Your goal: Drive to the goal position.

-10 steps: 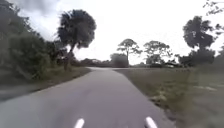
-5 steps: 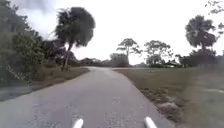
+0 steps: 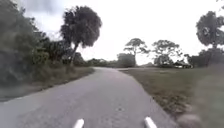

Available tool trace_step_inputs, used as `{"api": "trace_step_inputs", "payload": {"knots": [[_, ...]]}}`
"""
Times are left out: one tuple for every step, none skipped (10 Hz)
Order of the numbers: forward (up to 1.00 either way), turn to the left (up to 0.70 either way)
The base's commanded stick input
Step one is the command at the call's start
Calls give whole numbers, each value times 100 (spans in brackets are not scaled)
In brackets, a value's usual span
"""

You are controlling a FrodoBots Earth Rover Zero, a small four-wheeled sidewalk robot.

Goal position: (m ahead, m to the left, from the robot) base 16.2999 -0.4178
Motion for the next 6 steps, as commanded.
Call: {"api": "trace_step_inputs", "payload": {"knots": [[85,0],[85,0],[85,0],[85,0],[85,0],[85,0]]}}
